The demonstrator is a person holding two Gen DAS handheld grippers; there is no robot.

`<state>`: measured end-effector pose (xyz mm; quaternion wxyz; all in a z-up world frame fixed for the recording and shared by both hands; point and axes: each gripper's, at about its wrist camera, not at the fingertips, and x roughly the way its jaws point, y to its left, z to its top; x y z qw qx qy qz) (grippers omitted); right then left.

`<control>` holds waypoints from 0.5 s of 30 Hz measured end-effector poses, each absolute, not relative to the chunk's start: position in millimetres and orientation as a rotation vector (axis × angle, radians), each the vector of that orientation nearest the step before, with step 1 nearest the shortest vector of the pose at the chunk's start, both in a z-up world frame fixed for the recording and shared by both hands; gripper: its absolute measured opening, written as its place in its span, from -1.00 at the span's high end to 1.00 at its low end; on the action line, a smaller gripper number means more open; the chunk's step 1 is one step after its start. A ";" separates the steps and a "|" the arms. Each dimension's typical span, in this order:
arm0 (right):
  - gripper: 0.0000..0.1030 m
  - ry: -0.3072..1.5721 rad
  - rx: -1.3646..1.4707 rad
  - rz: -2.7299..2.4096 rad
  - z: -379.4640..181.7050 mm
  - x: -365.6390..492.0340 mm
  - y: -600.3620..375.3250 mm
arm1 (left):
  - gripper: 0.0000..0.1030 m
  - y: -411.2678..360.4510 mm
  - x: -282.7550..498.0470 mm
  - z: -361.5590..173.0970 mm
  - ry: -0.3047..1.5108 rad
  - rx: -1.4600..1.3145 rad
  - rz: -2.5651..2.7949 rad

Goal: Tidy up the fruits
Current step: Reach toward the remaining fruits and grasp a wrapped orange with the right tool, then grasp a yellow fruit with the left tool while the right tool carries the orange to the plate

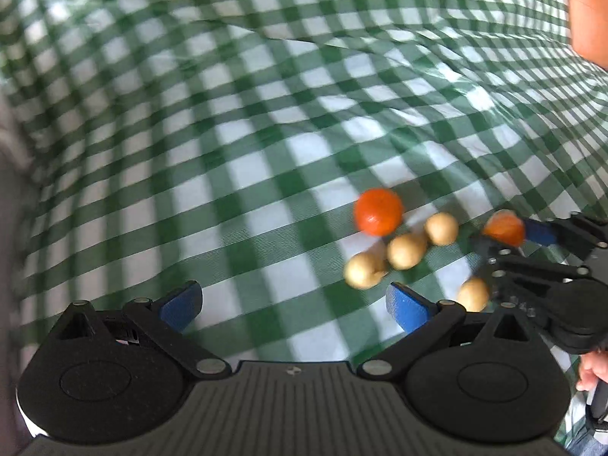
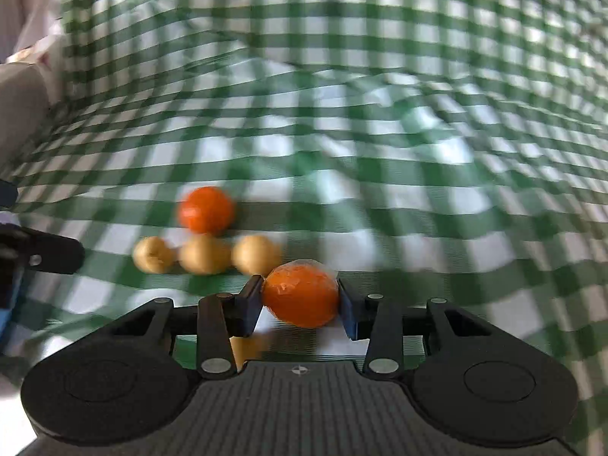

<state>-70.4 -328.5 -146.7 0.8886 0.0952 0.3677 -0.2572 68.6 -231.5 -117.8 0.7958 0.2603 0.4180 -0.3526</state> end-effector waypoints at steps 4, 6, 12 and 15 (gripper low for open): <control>0.17 0.716 0.245 -0.597 -149.7 -90.1 -345.0 | -0.99 -252.9 73.1 -136.7 0.938 0.558 -0.841; 0.17 0.709 0.241 -0.608 -151.3 -95.1 -347.1 | -0.89 -261.5 73.9 -144.9 0.946 0.577 -0.856; 0.16 0.680 0.211 -0.607 -156.2 -95.5 -346.4 | 0.43 -271.5 69.3 -143.2 0.948 0.605 -0.915; 0.18 0.676 0.212 -0.610 -154.6 -95.6 -346.9 | 0.43 -262.7 60.8 -130.6 0.921 0.586 -0.916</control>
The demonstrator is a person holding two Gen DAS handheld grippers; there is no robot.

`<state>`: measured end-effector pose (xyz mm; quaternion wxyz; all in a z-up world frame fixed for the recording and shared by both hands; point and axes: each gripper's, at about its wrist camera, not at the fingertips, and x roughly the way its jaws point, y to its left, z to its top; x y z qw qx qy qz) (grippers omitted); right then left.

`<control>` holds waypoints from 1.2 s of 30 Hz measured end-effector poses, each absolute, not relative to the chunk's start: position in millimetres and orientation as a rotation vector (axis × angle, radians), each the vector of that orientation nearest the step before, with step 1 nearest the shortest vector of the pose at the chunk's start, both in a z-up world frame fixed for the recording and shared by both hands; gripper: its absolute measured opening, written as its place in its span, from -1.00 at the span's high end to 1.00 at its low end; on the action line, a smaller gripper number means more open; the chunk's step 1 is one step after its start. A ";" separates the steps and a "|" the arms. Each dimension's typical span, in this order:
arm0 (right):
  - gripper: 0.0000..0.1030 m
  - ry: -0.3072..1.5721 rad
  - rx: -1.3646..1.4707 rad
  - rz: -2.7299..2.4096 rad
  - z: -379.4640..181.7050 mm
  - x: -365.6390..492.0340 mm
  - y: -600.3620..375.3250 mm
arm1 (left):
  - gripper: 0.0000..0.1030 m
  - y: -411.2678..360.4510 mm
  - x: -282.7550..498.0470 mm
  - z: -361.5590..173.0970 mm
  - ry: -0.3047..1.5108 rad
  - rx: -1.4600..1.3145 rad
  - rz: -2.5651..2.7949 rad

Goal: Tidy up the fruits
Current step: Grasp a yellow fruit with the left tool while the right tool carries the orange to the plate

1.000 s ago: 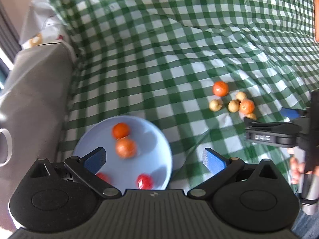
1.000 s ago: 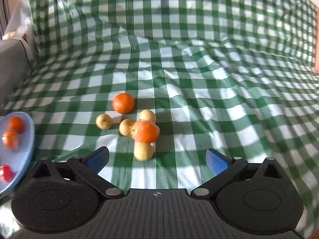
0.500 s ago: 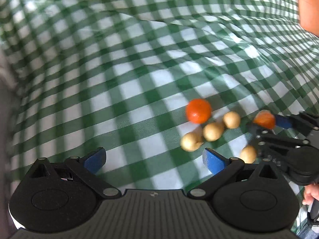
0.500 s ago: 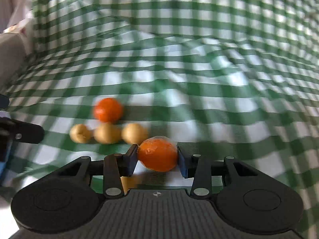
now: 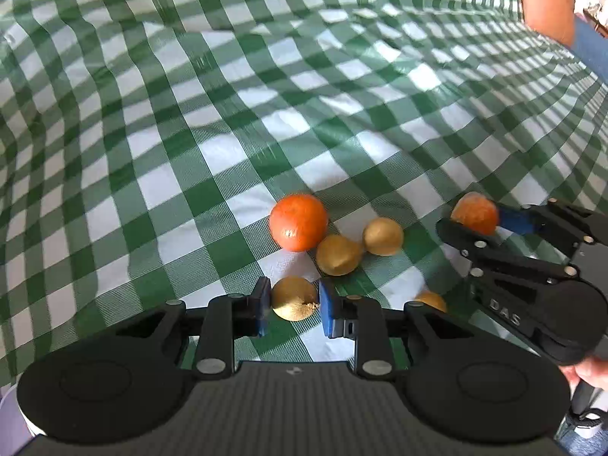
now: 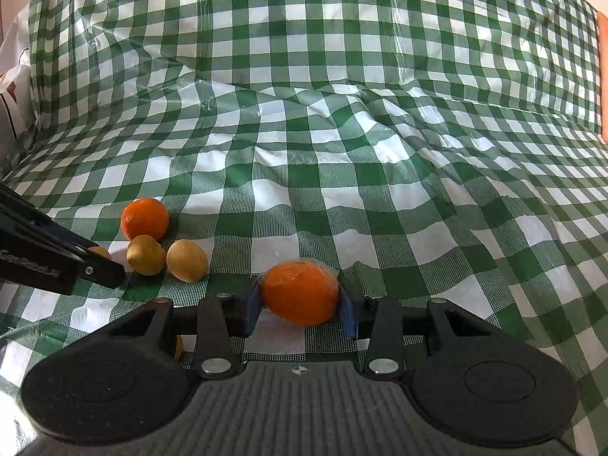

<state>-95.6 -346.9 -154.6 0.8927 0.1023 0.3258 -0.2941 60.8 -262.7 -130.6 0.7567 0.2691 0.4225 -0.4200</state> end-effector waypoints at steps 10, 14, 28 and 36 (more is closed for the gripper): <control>0.18 0.616 0.188 -0.570 -91.4 -127.6 -303.2 | 0.43 -159.1 11.9 -46.9 0.899 0.487 -0.838; 0.18 0.612 0.172 -0.475 -59.5 -151.3 -255.6 | 0.43 -106.4 -10.5 -22.0 0.898 0.479 -0.766; 0.18 0.546 0.223 -0.090 31.0 -164.5 -96.5 | 0.43 52.2 -61.2 30.4 0.880 0.309 -0.560; 0.18 0.581 0.140 -0.037 40.7 -176.2 -52.7 | 0.43 72.9 -77.7 33.0 0.854 0.252 -0.579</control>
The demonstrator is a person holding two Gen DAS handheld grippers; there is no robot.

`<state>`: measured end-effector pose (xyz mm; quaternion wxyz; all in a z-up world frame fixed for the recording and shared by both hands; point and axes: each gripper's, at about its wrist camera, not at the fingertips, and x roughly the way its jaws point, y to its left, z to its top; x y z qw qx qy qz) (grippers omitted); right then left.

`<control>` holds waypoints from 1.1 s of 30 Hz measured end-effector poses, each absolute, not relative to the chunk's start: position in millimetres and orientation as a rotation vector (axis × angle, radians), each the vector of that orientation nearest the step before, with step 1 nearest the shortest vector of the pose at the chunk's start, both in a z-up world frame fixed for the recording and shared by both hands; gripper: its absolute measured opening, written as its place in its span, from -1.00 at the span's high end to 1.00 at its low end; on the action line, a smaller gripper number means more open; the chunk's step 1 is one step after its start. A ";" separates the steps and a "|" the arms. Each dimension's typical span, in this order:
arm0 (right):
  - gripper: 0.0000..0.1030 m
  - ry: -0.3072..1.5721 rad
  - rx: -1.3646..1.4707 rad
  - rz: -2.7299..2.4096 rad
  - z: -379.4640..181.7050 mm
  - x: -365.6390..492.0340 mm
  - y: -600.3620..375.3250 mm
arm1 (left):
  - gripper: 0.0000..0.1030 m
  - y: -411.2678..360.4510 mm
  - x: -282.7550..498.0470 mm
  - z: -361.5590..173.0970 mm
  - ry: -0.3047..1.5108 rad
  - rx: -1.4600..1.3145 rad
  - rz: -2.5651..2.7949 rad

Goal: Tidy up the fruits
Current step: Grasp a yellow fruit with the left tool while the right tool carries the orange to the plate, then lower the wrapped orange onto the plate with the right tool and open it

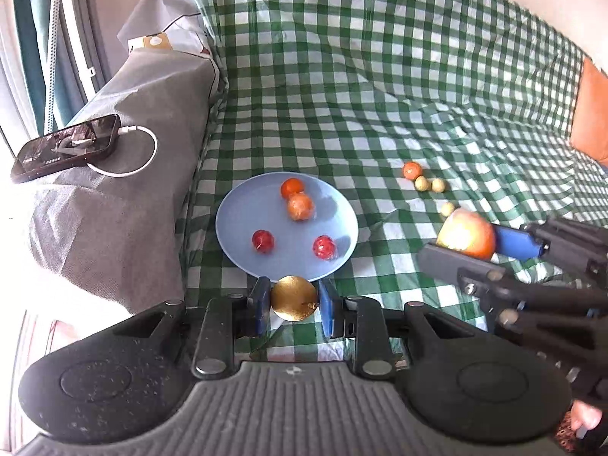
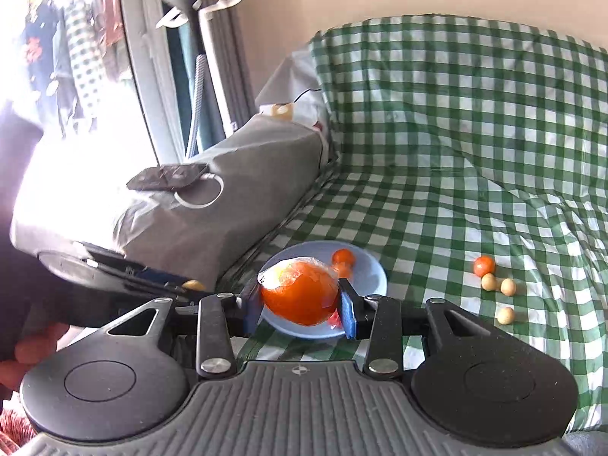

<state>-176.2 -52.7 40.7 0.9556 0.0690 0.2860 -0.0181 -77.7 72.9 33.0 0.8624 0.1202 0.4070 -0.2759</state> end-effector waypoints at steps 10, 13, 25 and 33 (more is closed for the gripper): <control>0.18 0.574 0.086 -0.052 46.2 -183.2 -35.8 | 0.43 79.5 -87.0 36.7 0.829 0.235 -0.599; 0.18 0.572 0.084 -0.053 46.7 -183.3 -35.1 | 0.43 81.1 -86.4 37.6 0.828 0.229 -0.593; 0.18 0.571 0.099 -0.062 46.6 -183.7 -39.4 | 0.43 83.5 -84.3 39.4 0.817 0.223 -0.580; 0.18 0.579 0.108 -0.067 42.4 -182.7 -42.9 | 0.43 86.8 -79.0 40.2 0.820 0.205 -0.563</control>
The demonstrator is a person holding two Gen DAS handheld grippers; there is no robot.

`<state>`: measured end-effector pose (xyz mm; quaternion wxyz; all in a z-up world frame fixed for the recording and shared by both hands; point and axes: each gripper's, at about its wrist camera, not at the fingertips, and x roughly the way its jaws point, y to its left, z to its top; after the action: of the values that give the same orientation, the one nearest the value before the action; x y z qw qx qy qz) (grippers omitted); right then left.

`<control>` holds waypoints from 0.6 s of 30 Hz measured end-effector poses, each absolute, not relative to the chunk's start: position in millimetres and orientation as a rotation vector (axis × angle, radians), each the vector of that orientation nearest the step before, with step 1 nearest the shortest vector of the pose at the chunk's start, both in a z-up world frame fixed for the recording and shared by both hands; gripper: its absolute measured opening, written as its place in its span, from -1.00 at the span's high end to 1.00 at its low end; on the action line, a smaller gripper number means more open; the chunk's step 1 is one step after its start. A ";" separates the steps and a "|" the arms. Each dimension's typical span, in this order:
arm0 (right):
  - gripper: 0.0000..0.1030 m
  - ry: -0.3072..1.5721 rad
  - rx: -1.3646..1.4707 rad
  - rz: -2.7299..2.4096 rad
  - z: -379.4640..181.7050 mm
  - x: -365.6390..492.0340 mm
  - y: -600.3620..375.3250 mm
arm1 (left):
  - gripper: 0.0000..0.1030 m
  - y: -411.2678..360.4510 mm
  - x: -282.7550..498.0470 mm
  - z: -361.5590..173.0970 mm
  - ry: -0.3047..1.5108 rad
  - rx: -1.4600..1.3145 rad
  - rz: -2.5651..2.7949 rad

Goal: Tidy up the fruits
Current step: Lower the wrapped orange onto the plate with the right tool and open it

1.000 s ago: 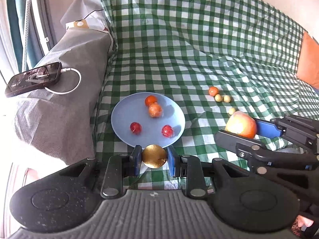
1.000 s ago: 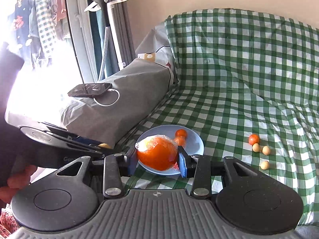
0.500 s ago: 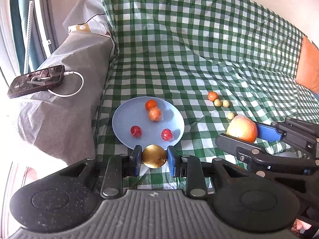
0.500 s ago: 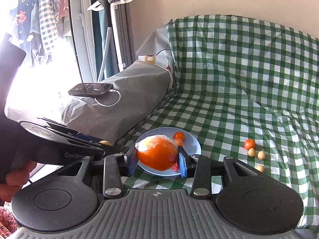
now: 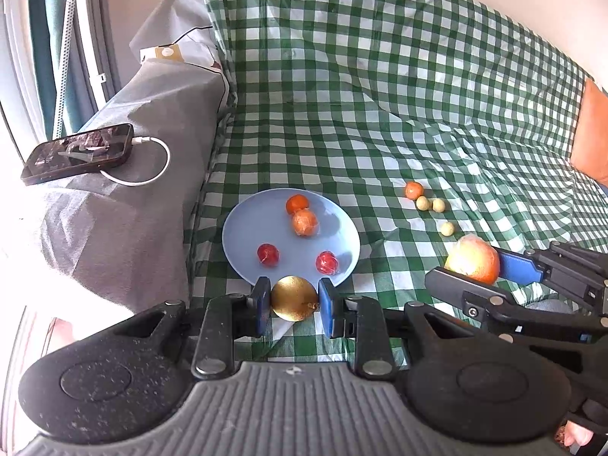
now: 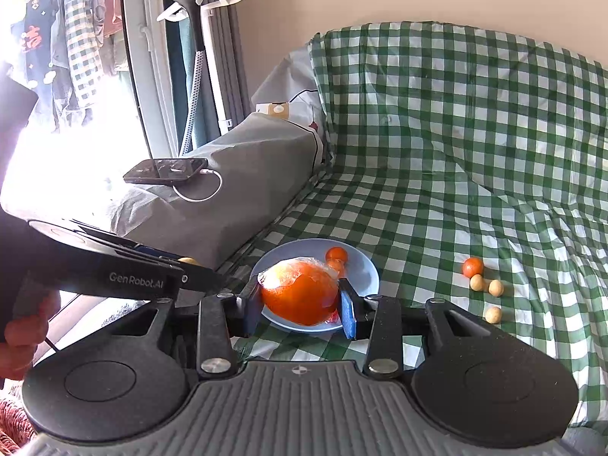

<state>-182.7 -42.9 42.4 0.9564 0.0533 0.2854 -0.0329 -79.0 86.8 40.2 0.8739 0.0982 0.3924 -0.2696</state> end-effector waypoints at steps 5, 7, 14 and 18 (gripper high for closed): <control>0.18 0.582 0.108 -0.066 41.8 -181.3 -42.7 | 0.43 87.5 -76.7 38.6 0.825 0.200 -0.556; 0.18 0.585 0.108 -0.065 40.3 -180.4 -42.1 | 0.43 87.9 -75.4 37.8 0.828 0.196 -0.554; 0.18 0.602 0.108 -0.060 35.2 -176.4 -42.4 | 0.43 90.1 -67.1 35.4 0.843 0.181 -0.539; 0.18 0.613 0.107 -0.061 33.6 -172.5 -43.6 | 0.43 90.9 -60.7 33.7 0.848 0.175 -0.530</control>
<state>-172.5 -43.6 33.6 0.9515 0.0525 0.3016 -0.0300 -60.7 90.9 33.7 0.8740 0.0839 0.4058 -0.2537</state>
